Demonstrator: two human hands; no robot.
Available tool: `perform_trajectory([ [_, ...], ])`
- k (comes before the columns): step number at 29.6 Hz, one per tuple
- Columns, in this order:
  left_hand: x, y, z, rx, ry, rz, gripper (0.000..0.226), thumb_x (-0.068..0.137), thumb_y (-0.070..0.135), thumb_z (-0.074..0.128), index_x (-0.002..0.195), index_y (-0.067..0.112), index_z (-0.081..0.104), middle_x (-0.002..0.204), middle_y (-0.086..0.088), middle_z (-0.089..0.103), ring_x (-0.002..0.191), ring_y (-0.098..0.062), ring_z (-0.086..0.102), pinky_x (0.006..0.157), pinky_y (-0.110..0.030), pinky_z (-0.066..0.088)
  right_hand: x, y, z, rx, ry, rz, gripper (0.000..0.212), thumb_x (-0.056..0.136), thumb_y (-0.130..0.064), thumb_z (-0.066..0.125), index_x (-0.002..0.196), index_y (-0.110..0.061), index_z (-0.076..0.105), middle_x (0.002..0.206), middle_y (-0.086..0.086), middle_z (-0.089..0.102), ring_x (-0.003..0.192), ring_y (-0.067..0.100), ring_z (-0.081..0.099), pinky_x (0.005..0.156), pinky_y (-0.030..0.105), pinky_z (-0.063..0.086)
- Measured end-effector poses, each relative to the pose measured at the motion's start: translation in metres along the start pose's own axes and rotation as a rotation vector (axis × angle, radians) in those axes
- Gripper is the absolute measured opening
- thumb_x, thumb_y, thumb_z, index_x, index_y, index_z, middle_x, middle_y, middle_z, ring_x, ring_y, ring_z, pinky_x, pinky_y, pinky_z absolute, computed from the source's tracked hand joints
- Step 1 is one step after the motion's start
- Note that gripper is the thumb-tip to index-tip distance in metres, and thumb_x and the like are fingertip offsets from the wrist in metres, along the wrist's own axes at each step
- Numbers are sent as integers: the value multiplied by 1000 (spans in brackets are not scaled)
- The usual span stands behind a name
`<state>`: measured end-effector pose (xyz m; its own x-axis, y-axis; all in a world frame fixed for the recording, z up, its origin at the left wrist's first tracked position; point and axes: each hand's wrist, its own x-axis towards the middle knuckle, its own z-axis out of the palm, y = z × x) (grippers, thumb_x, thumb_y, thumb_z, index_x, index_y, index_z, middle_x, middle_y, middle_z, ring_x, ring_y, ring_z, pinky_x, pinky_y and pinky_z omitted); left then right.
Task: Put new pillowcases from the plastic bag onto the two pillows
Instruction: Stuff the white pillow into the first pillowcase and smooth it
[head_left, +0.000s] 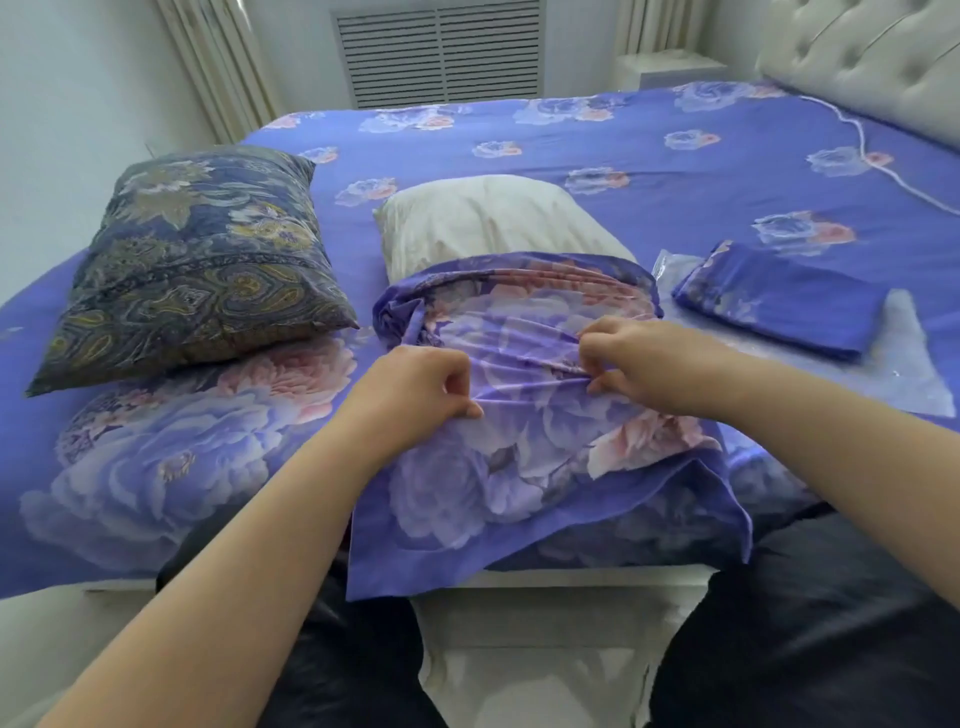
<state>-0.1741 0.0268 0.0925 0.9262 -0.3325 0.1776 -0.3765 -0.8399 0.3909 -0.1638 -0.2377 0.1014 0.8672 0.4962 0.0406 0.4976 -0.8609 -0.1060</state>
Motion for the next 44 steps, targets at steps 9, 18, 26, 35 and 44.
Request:
perform_trajectory([
  [9, 18, 0, -14, -241, 2, -171, 19, 85, 27, 64, 67, 22, 59, 57, 7, 59, 56, -13, 52, 67, -30, 45, 35, -4, -12, 12, 217, 152, 18, 100, -22, 41, 111, -9, 47, 93, 13, 58, 81, 34, 59, 65, 35, 40],
  [18, 49, -35, 2, -262, 115, -204, 33, 97, 27, 48, 67, 18, 39, 60, 5, 41, 63, -18, 43, 63, -30, 29, 41, 10, -5, 274, -68, 213, 43, 75, -64, 60, 78, -24, 46, 81, -8, 54, 72, 14, 50, 61, 31, 36],
  [26, 43, -32, -1, -150, 92, -28, 23, 82, 33, 68, 74, 16, 55, 61, 6, 49, 66, -19, 49, 63, -32, 39, 17, 8, -7, 124, 438, 395, 11, 88, -19, 51, 98, -18, 55, 95, 14, 63, 86, 34, 59, 65, 33, 32],
  [35, 64, -48, 11, -147, 141, -164, 38, 96, 29, 51, 62, 13, 45, 54, 4, 41, 64, -20, 42, 59, -30, 26, 56, 49, 15, 677, 165, 332, 24, 91, -30, 60, 78, -11, 58, 62, -6, 50, 56, 4, 43, 54, 15, 35],
  [44, 61, -97, -1, -301, -239, -337, 34, 91, 36, 58, 68, 12, 52, 60, -1, 42, 64, -17, 38, 60, -30, 28, 25, 86, 7, 508, -76, 392, 37, 86, -40, 64, 77, -5, 55, 70, 3, 50, 68, 18, 45, 64, 31, 32],
])
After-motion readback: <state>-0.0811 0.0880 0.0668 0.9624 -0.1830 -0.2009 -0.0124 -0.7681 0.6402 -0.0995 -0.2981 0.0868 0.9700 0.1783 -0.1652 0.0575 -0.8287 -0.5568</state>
